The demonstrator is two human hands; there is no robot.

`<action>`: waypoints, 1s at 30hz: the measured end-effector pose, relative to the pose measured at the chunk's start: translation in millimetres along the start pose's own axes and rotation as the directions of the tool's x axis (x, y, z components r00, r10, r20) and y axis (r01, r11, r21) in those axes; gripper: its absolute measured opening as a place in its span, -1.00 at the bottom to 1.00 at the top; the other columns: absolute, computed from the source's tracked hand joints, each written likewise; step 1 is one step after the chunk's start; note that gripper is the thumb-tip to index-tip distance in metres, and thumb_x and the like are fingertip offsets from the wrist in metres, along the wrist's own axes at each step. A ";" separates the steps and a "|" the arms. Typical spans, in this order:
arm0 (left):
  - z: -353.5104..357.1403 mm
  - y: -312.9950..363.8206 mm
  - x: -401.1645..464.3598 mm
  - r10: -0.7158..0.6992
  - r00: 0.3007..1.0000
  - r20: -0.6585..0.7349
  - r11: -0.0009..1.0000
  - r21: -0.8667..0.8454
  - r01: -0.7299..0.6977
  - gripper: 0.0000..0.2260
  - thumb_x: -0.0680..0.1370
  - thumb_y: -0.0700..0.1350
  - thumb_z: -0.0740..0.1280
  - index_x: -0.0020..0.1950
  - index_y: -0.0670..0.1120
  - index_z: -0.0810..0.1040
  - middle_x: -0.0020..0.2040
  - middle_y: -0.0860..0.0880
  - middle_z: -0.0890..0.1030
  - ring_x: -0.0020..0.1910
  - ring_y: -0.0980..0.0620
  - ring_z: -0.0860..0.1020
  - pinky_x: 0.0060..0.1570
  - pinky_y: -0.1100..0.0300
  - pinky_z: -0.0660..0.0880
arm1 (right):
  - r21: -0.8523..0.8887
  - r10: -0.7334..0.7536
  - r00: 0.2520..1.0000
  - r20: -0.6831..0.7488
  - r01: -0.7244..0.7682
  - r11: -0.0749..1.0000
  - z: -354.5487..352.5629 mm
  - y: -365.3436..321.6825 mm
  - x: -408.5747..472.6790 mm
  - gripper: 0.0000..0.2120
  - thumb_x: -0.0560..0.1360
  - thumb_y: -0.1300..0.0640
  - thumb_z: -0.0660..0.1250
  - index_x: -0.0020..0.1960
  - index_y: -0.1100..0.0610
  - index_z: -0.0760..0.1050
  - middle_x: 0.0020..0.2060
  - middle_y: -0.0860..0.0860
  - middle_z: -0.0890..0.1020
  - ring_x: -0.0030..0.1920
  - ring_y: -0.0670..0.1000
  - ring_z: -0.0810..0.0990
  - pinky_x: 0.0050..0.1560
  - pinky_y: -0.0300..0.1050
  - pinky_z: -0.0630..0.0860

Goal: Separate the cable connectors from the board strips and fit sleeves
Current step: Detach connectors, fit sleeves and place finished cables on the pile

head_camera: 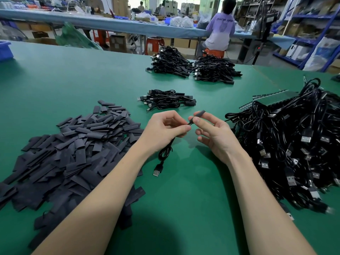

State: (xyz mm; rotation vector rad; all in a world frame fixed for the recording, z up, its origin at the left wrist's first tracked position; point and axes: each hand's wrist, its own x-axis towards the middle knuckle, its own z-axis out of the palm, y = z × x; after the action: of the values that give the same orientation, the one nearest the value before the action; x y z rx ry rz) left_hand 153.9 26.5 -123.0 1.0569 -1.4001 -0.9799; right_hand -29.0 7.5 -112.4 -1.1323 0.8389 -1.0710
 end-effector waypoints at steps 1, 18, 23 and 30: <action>0.2 0.2 -0.6 0.002 1.000 0.001 1.000 0.003 -0.002 -0.89 0.47 -0.27 0.54 -0.11 -0.25 0.64 -0.23 -0.13 0.70 -0.26 0.01 0.66 -0.11 0.20 0.62 | -0.004 0.002 1.000 0.005 -0.002 1.000 0.4 0.2 0.4 -0.73 0.33 0.02 0.58 0.01 0.01 0.68 0.06 0.02 0.74 -0.33 -0.10 0.50 -0.29 -0.27 0.56; 9.3 -0.4 -0.6 -0.025 0.991 -0.133 0.998 -0.055 0.017 -0.91 0.47 -0.22 0.54 -0.11 -0.13 0.65 -0.25 -0.14 0.72 -0.18 -0.08 0.73 -0.07 0.15 0.62 | -0.099 -0.211 0.964 -0.159 0.197 0.975 16.4 6.4 2.6 -0.67 0.52 0.18 0.51 0.25 -0.03 0.60 -0.16 0.07 0.75 -0.38 -0.11 0.48 -0.34 -0.24 0.53; 9.6 -0.8 -1.3 -0.027 0.985 -0.169 0.998 -0.054 0.018 -0.89 0.45 -0.20 0.56 -0.19 -0.04 0.67 -0.25 -0.14 0.72 -0.18 -0.07 0.73 -0.08 0.16 0.62 | -0.103 -0.218 0.961 -0.168 0.203 0.974 20.0 10.4 3.1 -0.68 0.52 0.19 0.51 0.24 -0.03 0.61 -0.20 0.07 0.74 -0.39 -0.11 0.45 -0.36 -0.23 0.52; 8.7 5.8 -2.6 -0.015 0.987 -0.162 0.995 -0.102 -0.002 -0.88 0.46 -0.26 0.55 -0.19 -0.08 0.66 -0.26 -0.16 0.72 -0.20 -0.06 0.72 -0.13 0.23 0.61 | -0.063 -0.203 0.964 -0.172 0.194 0.979 23.0 14.9 4.4 -0.71 0.53 0.17 0.50 0.20 -0.08 0.63 -0.28 0.06 0.66 -0.42 -0.08 0.33 -0.38 -0.22 0.47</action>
State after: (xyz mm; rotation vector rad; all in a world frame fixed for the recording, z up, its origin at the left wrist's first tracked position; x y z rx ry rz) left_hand 144.8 30.6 -118.8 1.0424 -1.2020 -0.9381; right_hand -2.9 10.8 -121.3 -1.1902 0.9072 -1.3407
